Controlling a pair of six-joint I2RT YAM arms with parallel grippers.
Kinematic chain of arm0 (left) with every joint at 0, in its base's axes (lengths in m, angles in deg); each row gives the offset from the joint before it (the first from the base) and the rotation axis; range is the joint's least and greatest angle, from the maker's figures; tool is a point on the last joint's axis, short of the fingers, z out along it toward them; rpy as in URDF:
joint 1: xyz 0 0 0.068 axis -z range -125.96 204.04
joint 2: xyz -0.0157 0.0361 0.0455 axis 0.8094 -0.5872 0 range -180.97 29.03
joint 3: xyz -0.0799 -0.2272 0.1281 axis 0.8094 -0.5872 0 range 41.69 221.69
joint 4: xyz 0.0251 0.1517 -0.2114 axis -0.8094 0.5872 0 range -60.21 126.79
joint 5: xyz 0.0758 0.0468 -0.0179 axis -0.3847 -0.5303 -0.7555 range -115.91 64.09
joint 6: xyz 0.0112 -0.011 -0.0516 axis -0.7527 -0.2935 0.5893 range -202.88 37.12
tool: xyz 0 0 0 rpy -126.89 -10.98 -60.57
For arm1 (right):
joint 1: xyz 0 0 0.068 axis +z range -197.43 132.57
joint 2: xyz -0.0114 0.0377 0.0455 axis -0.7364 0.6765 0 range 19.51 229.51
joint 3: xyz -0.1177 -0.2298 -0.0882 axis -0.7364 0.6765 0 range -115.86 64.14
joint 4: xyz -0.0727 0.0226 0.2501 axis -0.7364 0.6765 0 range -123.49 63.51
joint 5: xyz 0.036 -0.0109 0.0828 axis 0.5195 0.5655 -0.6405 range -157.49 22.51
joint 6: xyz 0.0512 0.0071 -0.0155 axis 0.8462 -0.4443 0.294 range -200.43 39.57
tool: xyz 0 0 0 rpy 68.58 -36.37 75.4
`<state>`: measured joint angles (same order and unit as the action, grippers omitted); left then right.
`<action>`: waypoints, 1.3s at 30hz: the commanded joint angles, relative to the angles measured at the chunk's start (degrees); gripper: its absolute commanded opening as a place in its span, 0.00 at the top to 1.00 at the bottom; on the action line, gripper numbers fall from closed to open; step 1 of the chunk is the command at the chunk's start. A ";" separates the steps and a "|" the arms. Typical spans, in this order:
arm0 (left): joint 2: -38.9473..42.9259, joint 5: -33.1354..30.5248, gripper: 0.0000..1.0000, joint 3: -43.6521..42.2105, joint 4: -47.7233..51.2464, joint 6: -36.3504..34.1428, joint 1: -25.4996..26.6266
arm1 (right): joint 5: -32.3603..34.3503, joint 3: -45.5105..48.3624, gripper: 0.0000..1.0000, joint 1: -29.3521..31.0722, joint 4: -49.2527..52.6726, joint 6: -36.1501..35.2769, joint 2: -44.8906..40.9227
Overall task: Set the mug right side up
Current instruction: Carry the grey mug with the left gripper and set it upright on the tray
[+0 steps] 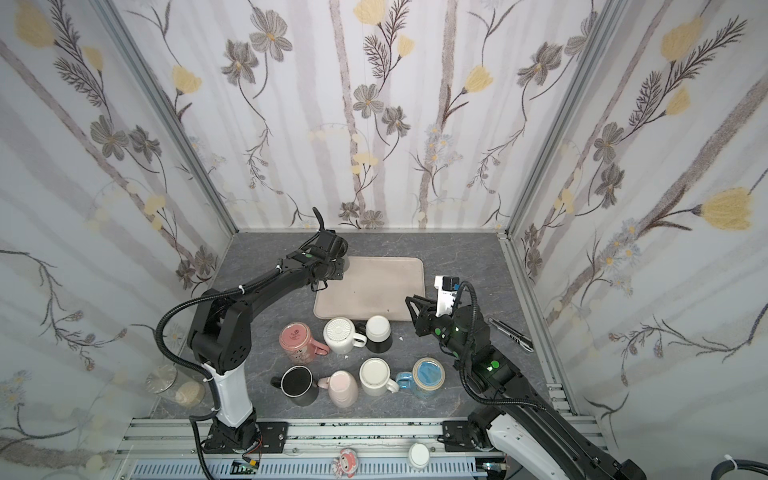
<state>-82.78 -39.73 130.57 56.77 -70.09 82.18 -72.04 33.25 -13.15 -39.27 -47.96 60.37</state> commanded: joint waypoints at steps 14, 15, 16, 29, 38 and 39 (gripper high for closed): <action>-6.40 1.78 1.00 6.68 1.82 -0.38 -3.43 | -2.05 1.01 0.71 -3.06 0.77 -0.80 -1.57; -6.82 1.49 1.00 7.22 2.01 -0.39 -3.36 | -2.10 1.01 0.71 -3.15 0.76 -0.78 -1.57; -7.33 1.03 1.00 7.75 2.34 -0.44 -3.40 | -2.21 1.12 0.71 -3.20 0.69 -0.82 -1.57; -11.50 0.82 1.00 12.60 5.09 -0.23 -3.71 | -2.55 1.54 0.70 -4.12 1.21 -0.60 -2.09; -11.50 0.33 0.76 13.48 6.06 -0.05 -3.88 | -2.65 1.71 0.65 -4.57 0.86 -0.30 -1.67; -11.50 0.44 0.71 13.47 6.03 -0.03 -3.92 | -2.71 1.72 0.64 -4.57 0.74 -0.23 -1.61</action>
<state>-94.26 -38.07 143.27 63.37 -70.43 78.44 -74.60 34.91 -17.61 -37.23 -48.46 58.73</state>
